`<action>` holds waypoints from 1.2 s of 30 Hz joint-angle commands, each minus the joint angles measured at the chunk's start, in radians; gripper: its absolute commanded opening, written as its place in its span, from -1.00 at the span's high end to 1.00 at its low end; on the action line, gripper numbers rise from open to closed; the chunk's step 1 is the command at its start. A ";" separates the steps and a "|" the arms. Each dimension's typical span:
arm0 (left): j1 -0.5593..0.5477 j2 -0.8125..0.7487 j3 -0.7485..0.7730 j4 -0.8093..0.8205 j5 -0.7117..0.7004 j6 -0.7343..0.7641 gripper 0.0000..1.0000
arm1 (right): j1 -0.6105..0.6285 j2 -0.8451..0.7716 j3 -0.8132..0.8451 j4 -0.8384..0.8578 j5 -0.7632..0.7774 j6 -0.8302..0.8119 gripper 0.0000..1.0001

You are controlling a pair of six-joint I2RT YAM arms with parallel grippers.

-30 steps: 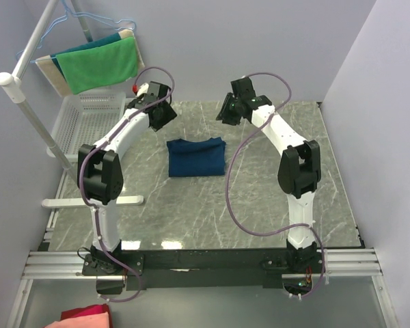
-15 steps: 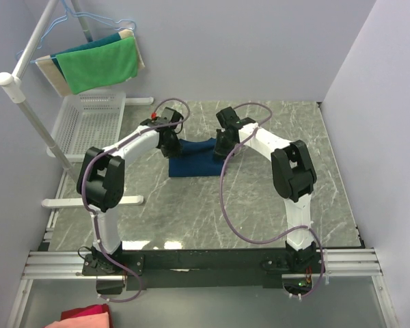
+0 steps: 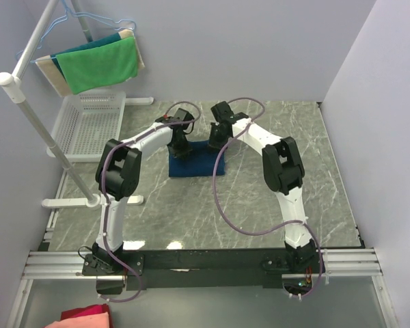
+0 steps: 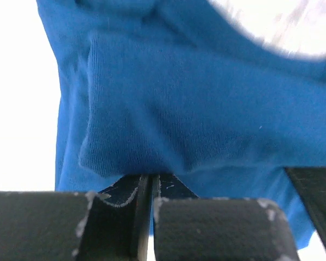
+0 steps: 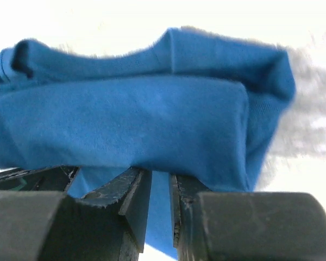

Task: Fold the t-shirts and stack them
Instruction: Fold the tshirt

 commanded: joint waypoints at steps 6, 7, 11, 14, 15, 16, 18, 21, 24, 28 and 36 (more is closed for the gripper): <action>0.079 0.004 0.167 0.012 -0.156 -0.071 0.78 | -0.033 0.044 0.182 0.001 0.012 0.025 0.52; 0.085 -0.001 0.170 0.018 -0.169 -0.082 0.78 | -0.036 0.039 0.184 0.013 0.015 0.037 0.52; 0.086 -0.024 0.156 0.066 -0.242 -0.099 0.74 | -0.061 0.038 0.202 0.039 0.024 0.045 0.51; 0.089 -0.015 0.147 0.083 -0.231 -0.090 0.71 | -0.079 0.056 0.232 0.015 0.016 0.040 0.49; 0.089 -0.001 0.153 0.076 -0.225 -0.079 0.72 | -0.084 0.061 0.242 0.004 0.016 0.036 0.48; 0.089 0.004 0.158 0.063 -0.219 -0.079 0.73 | -0.087 0.058 0.244 -0.025 0.016 0.024 0.48; 0.089 -0.007 0.140 0.046 -0.212 -0.068 0.74 | -0.091 0.026 0.215 -0.043 0.027 -0.004 0.48; 0.091 -0.074 0.049 0.075 -0.219 -0.056 0.70 | -0.093 -0.054 0.122 -0.068 0.062 -0.064 0.37; 0.100 -0.139 -0.026 0.075 -0.225 -0.054 0.67 | -0.091 -0.120 0.020 -0.077 0.073 -0.123 0.12; 0.123 -0.231 -0.115 0.089 -0.226 -0.059 0.65 | -0.093 -0.184 -0.103 -0.027 0.058 -0.156 -0.29; 0.157 -0.407 -0.232 0.081 -0.208 -0.057 0.61 | -0.105 -0.174 -0.235 0.122 -0.114 -0.161 -0.36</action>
